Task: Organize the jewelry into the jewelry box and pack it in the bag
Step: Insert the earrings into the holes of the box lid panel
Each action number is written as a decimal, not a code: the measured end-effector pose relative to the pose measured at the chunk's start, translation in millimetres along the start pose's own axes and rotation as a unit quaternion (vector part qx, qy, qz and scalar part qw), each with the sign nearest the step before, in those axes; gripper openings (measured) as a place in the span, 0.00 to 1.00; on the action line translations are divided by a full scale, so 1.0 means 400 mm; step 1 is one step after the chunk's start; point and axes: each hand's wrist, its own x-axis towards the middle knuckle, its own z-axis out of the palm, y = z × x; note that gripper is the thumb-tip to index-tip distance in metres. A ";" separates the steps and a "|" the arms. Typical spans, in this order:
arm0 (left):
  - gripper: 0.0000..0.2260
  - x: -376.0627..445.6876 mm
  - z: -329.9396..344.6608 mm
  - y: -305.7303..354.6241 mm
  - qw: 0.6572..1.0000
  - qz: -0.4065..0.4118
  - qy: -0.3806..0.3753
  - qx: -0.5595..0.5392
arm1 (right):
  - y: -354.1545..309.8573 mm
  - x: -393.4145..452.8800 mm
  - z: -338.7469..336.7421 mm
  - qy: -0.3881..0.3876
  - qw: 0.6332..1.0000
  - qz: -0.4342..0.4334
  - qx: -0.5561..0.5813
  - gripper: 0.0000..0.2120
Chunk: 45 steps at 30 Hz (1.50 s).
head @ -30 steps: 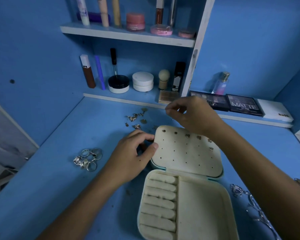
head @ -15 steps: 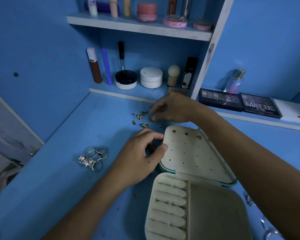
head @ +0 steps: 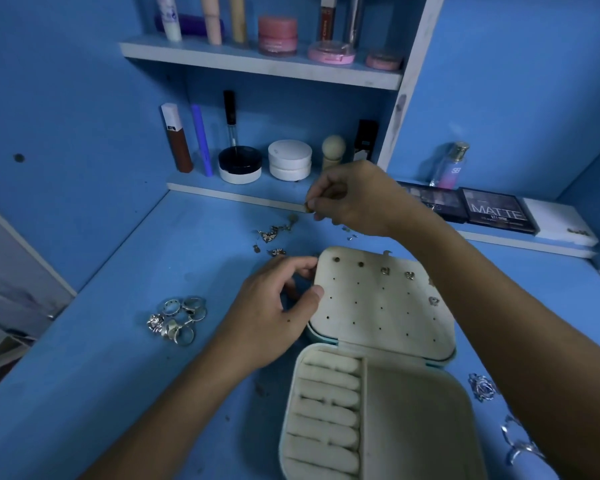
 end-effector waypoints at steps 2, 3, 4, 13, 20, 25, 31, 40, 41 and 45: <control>0.13 -0.001 0.000 0.004 1.000 -0.006 0.001 -0.014 | -0.009 -0.033 -0.025 0.032 0.999 -0.003 0.024 0.05; 0.14 -0.002 0.001 0.006 1.000 -0.008 0.000 -0.022 | -0.010 -0.052 -0.037 0.048 0.998 -0.003 0.029 0.04; 0.15 -0.002 0.002 0.007 0.999 -0.011 -0.002 -0.030 | -0.009 -0.072 -0.049 0.061 0.998 0.000 0.031 0.02; 0.20 0.004 0.011 0.003 0.998 -0.021 -0.014 -0.051 | 0.017 -0.288 -0.097 0.149 0.981 0.071 0.098 0.02; 0.18 0.011 0.017 -0.010 0.997 -0.021 -0.013 -0.067 | 0.066 -0.417 -0.074 0.201 0.960 0.131 0.145 0.05; 0.20 0.010 0.017 -0.009 0.997 -0.017 -0.011 -0.072 | 0.085 -0.462 -0.036 0.251 0.961 0.068 0.097 0.15; 0.20 0.006 0.015 -0.002 0.997 -0.003 -0.012 -0.070 | 0.091 -0.480 0.015 0.292 0.952 0.042 0.078 0.15; 0.20 0.003 0.014 0.001 0.998 0.002 -0.006 -0.058 | 0.091 -0.477 0.049 0.310 0.951 -0.006 -0.010 0.09; 0.19 0.002 0.013 0.003 0.998 0.004 -0.006 -0.060 | 0.090 -0.478 0.052 0.313 0.950 -0.005 -0.006 0.10; 0.20 0.002 0.013 0.003 0.998 0.006 -0.002 -0.061 | 0.091 -0.476 0.055 0.331 0.944 0.001 -0.011 0.09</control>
